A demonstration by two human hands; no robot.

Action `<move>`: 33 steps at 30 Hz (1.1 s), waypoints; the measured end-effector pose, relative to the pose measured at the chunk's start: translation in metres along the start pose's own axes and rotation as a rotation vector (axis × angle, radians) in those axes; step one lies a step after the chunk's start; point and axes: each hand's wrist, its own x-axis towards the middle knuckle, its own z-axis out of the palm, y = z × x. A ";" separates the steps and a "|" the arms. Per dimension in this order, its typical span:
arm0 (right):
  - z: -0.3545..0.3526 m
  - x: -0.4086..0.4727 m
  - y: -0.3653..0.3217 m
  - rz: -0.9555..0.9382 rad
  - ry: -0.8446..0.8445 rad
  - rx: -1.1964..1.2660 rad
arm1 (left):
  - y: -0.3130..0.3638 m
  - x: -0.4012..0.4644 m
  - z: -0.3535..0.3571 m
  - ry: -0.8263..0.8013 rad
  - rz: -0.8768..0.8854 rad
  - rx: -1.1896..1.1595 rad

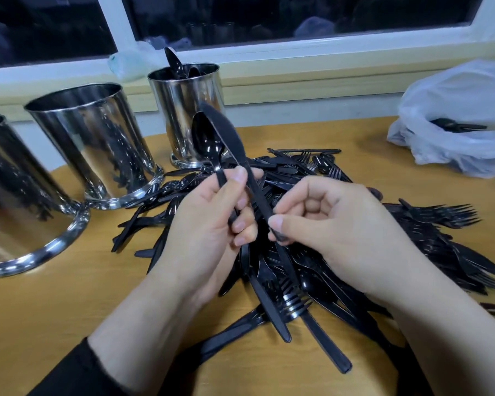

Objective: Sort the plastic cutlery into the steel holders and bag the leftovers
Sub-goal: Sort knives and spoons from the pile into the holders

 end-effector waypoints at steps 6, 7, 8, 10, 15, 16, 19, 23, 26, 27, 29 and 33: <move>-0.004 0.001 0.007 -0.023 0.012 -0.179 | 0.010 0.005 -0.015 0.075 0.051 0.098; -0.007 0.002 0.008 -0.017 0.033 -0.218 | 0.014 0.007 -0.020 0.096 0.068 0.112; -0.010 0.003 0.007 -0.009 0.045 -0.256 | 0.018 0.008 -0.025 0.110 0.080 0.141; -0.014 0.006 0.001 0.003 0.038 -0.362 | 0.025 0.011 -0.035 0.141 0.092 0.225; -0.003 0.033 -0.027 0.087 -0.050 -0.669 | 0.036 0.025 -0.040 0.190 0.100 0.284; 0.002 0.042 -0.029 0.107 -0.054 -0.726 | 0.036 0.028 -0.040 0.191 0.099 0.286; 0.017 0.065 -0.024 0.167 -0.039 -0.855 | 0.033 0.039 -0.041 0.190 0.099 0.293; 0.027 0.075 -0.006 0.201 0.051 -0.913 | 0.022 0.041 -0.047 0.183 0.085 0.304; 0.025 0.073 -0.003 0.224 0.073 -0.910 | 0.018 0.040 -0.048 0.184 0.066 0.302; 0.025 0.073 -0.003 0.225 0.073 -0.915 | 0.017 0.040 -0.047 0.177 0.062 0.309; 0.028 0.072 -0.001 0.219 0.079 -0.937 | 0.016 0.040 -0.046 0.172 0.050 0.326; 0.032 0.072 0.003 0.226 0.100 -0.967 | 0.015 0.039 -0.045 0.177 0.044 0.354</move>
